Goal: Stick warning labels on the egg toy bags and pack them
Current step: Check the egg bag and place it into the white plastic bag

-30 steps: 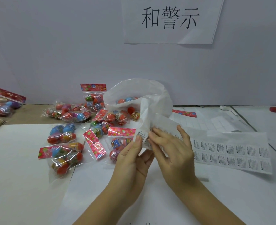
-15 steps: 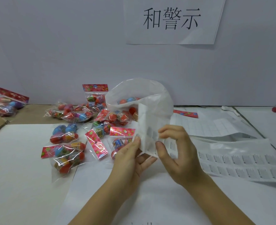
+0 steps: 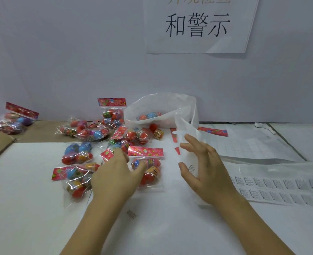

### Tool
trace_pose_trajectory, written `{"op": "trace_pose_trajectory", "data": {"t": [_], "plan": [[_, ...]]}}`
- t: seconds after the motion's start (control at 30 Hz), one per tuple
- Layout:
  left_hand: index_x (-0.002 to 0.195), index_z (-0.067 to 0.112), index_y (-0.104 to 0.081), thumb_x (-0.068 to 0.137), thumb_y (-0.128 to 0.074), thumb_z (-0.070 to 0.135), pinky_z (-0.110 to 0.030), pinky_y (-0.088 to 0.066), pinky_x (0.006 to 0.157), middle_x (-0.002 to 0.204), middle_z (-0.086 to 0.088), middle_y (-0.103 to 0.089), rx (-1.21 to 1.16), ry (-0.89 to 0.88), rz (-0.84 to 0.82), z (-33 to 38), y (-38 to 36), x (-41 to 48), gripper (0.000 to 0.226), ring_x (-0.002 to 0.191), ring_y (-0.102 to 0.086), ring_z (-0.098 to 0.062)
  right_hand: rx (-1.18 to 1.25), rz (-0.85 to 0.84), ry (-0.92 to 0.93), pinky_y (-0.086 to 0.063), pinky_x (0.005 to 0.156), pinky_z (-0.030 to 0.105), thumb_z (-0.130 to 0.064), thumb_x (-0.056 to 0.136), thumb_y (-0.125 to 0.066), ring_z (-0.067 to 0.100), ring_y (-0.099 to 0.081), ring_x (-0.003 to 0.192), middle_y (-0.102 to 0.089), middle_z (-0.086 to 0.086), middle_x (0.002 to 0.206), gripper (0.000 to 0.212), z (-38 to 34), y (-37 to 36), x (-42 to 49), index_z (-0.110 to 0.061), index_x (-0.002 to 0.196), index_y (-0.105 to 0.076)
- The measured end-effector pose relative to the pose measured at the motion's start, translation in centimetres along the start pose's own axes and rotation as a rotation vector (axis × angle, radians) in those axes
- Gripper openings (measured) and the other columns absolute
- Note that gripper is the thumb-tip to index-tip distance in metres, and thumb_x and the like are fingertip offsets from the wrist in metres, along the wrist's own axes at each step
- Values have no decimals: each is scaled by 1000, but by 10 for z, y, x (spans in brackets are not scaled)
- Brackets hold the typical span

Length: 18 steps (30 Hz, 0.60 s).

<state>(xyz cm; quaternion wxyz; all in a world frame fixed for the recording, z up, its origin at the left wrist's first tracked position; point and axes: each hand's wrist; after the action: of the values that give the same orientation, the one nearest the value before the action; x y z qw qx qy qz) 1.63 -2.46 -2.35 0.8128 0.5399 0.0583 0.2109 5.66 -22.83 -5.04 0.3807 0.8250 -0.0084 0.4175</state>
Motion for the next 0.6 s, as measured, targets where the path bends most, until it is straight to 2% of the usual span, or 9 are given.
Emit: {"op": "trace_pose_trajectory", "data": {"t": [0.1,0.17,0.23,0.3,0.4,0.47,0.53,0.6], "plan": [[123,22,-38,80,-44,78,-32,-48,68,92,3,-62,8,64,-162,-12,-3,10,71,85,-59,-21,73,-48,-42,-47,96,38,-27,84,-61,14,-52,116,-61,-3,121,64,-2,0,-2,-28,141,-31],[138,22,-29,75,-43,85,-32,-51,69,90,4,-65,-1,55,-214,-10,-8,8,90,87,-63,-21,91,-41,-12,-50,93,36,-29,86,-57,22,-58,110,-59,-1,119,59,-3,1,-3,-29,140,-32],[148,25,-16,72,-46,86,-25,-46,56,84,8,-64,18,40,-217,-6,-11,7,102,81,-63,-17,91,-8,18,-48,92,31,-29,87,-53,20,-57,107,-56,-3,119,54,-4,2,-3,-28,137,-36],[150,31,-11,67,-59,82,-23,-43,52,86,8,-66,-99,75,-233,-5,-12,8,109,78,-63,-13,101,28,35,-47,94,29,-27,87,-53,16,-54,109,-55,-4,120,49,-7,2,-3,-25,135,-40],[152,29,-18,59,-80,66,-33,-53,72,98,0,-68,-374,180,-280,-10,-11,13,118,89,-65,-18,142,102,60,-46,99,30,-21,87,-55,15,-54,111,-55,-3,119,43,-10,2,-1,-20,129,-46],[141,24,-45,56,-86,58,-36,-56,76,101,-3,-69,-469,209,-310,-12,-9,15,100,90,-67,-20,159,161,77,-45,101,27,-18,86,-56,15,-55,110,-60,2,116,39,-12,3,0,-17,125,-50],[109,21,-69,55,-90,52,-35,-59,71,90,0,-71,-524,194,-335,-13,-9,14,66,81,-69,-16,178,190,61,-43,101,20,-19,85,-57,11,-55,111,-60,0,116,39,-15,3,1,-17,124,-51],[93,24,-69,57,-92,43,-29,-57,61,89,2,-67,-596,159,-344,-11,-9,13,47,77,-66,-13,220,171,4,-38,100,10,-24,85,-58,-4,-48,115,-54,-11,119,42,-19,5,1,-24,126,-48]]}}
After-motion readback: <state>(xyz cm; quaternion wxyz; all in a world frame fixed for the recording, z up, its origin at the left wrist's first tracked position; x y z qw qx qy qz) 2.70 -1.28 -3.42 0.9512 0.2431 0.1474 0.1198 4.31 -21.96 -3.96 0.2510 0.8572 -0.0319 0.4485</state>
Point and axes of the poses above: each hand's wrist, its own x-axis towards the middle knuckle, its own y-axis out of the back of the hand, z = x × y
